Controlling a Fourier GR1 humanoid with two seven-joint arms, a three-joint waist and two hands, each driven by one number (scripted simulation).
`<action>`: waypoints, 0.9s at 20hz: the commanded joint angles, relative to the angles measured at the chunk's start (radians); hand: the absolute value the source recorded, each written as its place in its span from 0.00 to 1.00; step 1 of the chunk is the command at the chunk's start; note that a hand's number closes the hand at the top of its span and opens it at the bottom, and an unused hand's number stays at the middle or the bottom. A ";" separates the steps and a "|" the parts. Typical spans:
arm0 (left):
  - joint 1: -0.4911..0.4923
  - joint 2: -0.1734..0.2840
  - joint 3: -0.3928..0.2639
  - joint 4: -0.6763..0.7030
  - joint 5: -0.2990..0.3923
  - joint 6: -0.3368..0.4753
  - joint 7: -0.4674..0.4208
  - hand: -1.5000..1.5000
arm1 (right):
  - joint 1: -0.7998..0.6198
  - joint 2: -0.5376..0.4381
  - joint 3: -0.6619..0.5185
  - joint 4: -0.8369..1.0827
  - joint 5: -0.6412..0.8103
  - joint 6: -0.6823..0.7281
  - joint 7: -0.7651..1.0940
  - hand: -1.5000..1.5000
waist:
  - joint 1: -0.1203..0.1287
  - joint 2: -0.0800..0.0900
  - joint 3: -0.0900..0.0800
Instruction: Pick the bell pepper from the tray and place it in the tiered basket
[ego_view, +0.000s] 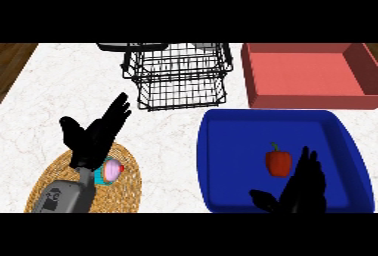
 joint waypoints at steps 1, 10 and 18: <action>-0.032 0.014 0.032 -0.015 0.002 -0.014 0.052 0.50 | -0.008 0.003 -0.039 0.018 -0.024 -0.069 0.040 0.00 | 0.000 0.000 0.000; -0.022 0.009 0.065 -0.065 -0.002 -0.048 0.096 0.50 | -0.093 0.003 -0.122 0.208 -0.113 -0.172 -0.022 0.00 | 0.003 0.000 0.000; 0.002 -0.058 0.051 -0.004 -0.054 -0.047 0.022 0.50 | -0.066 0.003 -0.133 0.217 -0.178 -0.195 -0.097 0.00 | 0.001 -0.001 0.000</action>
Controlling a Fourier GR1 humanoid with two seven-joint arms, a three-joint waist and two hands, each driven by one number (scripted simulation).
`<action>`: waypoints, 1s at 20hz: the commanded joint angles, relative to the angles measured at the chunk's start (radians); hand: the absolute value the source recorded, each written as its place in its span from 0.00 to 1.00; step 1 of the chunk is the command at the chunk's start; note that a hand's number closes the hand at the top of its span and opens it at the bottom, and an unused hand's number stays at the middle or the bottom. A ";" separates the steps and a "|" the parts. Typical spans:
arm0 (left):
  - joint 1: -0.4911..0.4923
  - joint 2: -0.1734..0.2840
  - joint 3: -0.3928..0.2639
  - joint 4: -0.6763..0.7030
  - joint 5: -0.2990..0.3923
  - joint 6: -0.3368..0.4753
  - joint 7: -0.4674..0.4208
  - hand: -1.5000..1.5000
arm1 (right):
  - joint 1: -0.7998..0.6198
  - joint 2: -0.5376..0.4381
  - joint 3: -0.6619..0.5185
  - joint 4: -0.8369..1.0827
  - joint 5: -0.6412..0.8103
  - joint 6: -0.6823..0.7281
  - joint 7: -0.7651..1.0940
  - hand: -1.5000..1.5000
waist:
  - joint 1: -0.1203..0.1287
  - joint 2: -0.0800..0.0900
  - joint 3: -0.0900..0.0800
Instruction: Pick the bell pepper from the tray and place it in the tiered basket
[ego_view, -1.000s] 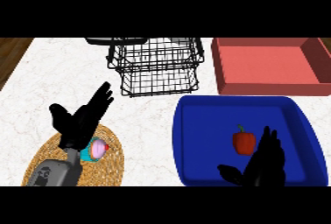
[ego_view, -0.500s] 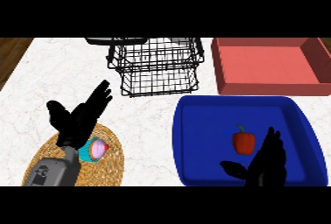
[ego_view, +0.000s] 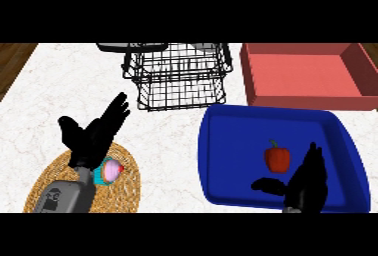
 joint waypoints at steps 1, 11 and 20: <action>0.033 0.002 0.004 -0.070 0.005 -0.019 0.030 0.50 | -0.026 -0.033 -0.063 0.104 -0.061 -0.053 -0.079 0.00 | 0.006 0.008 0.010; -0.020 -0.001 0.053 0.034 0.010 -0.049 -0.003 0.50 | -0.111 -0.002 -0.007 0.218 -0.048 -0.075 -0.195 1.00 | 0.005 0.010 0.009; -0.021 -0.033 0.028 0.023 -0.019 -0.022 0.008 0.50 | -0.133 -0.036 0.127 0.169 0.013 0.154 -0.180 1.00 | 0.010 0.010 0.008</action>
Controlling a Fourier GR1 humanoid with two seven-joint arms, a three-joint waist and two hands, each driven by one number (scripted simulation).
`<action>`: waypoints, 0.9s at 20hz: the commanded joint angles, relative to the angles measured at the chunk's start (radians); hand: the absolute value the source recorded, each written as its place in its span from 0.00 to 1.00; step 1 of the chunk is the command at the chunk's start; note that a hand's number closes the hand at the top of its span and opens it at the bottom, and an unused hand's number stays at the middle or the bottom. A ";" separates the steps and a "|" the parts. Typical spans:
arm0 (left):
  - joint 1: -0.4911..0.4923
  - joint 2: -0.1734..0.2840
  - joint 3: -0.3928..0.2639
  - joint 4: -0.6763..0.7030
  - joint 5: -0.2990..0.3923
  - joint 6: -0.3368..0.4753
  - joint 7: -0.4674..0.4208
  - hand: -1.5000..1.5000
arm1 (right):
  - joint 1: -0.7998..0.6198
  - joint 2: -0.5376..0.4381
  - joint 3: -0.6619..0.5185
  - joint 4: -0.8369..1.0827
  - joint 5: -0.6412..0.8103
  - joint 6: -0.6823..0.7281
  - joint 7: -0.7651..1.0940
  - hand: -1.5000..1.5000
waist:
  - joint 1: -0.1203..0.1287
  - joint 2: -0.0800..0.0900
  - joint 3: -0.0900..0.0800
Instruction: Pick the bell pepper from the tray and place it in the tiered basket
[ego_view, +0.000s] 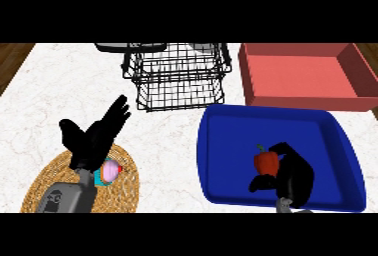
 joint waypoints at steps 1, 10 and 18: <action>-0.023 -0.016 -0.035 0.002 -0.027 0.009 0.023 0.50 | -0.037 0.012 0.114 0.074 0.029 0.174 -0.020 1.00 | 0.023 0.019 0.024; -0.050 -0.008 0.007 0.037 -0.024 0.014 0.005 0.50 | -0.046 0.027 0.223 -0.318 -0.013 0.535 0.071 1.00 | -0.002 0.013 0.024; -0.021 -0.001 0.014 -0.023 -0.006 0.011 0.044 0.50 | -0.068 0.045 0.315 -0.790 0.049 0.622 0.257 1.00 | -0.008 0.008 0.023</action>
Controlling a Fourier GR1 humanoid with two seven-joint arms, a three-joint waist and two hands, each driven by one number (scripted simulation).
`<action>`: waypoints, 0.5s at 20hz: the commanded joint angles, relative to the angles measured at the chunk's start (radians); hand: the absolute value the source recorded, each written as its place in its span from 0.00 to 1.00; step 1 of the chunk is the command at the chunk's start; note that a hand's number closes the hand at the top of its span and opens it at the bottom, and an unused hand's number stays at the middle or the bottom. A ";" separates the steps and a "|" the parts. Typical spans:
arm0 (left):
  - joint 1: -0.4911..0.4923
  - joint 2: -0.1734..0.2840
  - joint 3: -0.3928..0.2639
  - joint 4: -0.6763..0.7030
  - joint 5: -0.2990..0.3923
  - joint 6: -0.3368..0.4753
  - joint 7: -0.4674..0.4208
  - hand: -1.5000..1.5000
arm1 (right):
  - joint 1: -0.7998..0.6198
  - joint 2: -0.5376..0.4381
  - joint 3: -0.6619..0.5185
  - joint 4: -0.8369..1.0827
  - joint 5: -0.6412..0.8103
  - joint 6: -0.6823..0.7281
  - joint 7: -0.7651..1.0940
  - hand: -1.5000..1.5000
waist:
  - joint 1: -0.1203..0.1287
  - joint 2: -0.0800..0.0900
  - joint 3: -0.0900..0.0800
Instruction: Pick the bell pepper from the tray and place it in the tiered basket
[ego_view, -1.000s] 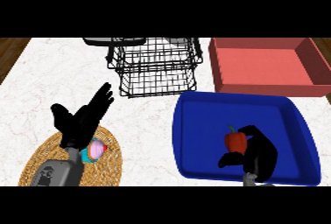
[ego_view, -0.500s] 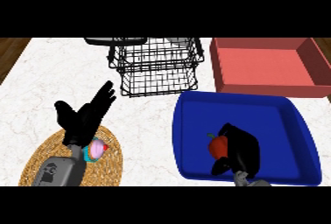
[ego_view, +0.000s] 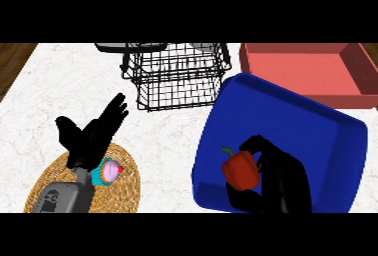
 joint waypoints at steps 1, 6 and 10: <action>0.028 0.006 0.011 0.012 0.003 -0.012 -0.031 0.50 | -0.102 0.018 0.003 -0.220 0.033 0.097 0.084 1.00 | 0.005 0.002 0.001; -0.001 0.000 0.010 0.032 -0.009 -0.011 -0.029 0.50 | -0.322 0.018 0.051 -0.357 0.068 0.286 0.266 1.00 | 0.011 0.004 0.001; 0.020 -0.046 -0.053 -0.041 -0.063 0.036 -0.003 0.50 | -0.515 0.018 -0.116 -0.334 -0.041 0.385 0.281 1.00 | 0.015 0.004 0.002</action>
